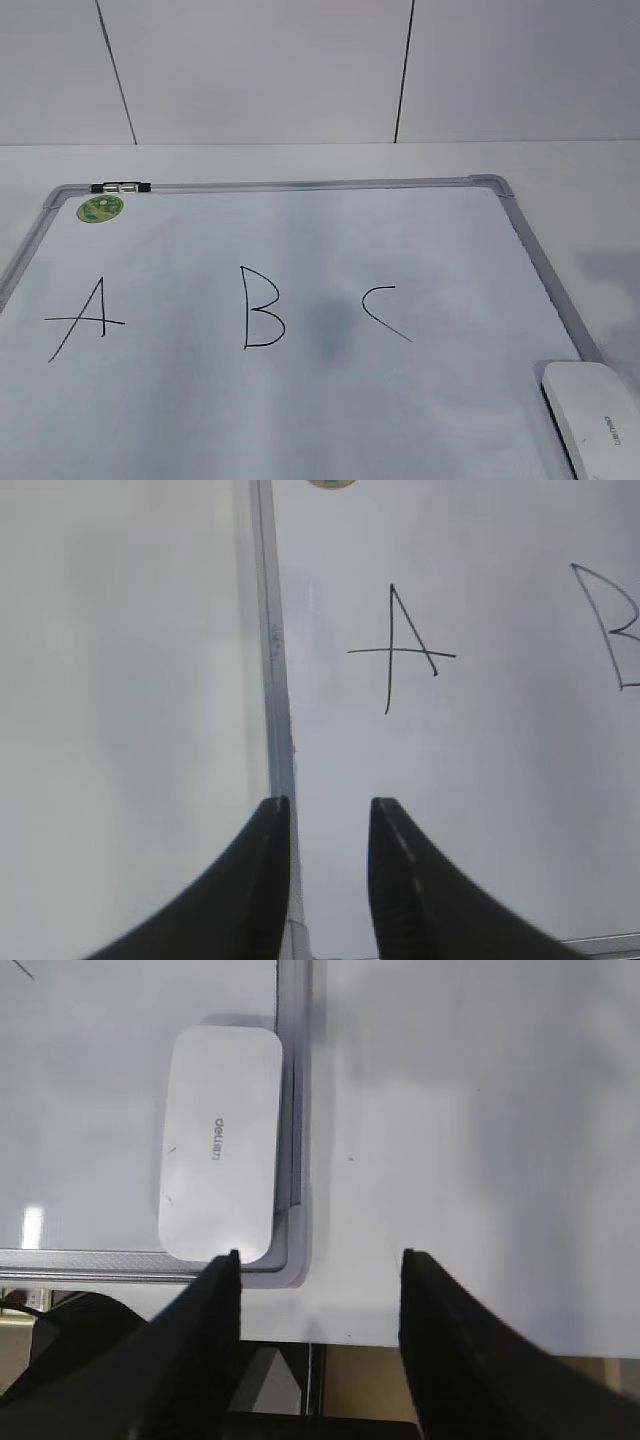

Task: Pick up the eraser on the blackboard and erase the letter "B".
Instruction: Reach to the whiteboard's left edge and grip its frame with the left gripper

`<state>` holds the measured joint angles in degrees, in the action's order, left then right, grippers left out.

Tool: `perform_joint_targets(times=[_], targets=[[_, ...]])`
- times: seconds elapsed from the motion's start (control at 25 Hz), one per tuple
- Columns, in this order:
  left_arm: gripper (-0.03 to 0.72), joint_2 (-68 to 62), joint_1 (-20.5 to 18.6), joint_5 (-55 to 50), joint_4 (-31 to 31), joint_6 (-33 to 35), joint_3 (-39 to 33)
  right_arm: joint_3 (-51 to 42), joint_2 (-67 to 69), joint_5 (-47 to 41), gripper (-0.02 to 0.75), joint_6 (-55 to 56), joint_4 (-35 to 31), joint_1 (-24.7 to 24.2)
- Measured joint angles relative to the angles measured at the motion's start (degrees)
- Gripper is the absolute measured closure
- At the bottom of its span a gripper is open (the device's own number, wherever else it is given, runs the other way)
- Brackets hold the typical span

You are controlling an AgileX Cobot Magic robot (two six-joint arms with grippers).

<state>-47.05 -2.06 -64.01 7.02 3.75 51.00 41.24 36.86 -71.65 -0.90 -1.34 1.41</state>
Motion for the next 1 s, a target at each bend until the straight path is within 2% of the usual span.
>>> perform_joint_targets(times=[0.4, 1.0], targets=[[0.47, -26.8, 0.0, -4.5, -1.7, 2.1, 12.4, 3.0, 14.5, 0.0, 0.35, 0.1, -3.4, 0.0], [0.47, -49.0, -0.1, 8.3, -2.2, 5.8, 13.6, 3.1, 19.1, 0.3, 0.351, 0.1, -5.0, 0.0]])
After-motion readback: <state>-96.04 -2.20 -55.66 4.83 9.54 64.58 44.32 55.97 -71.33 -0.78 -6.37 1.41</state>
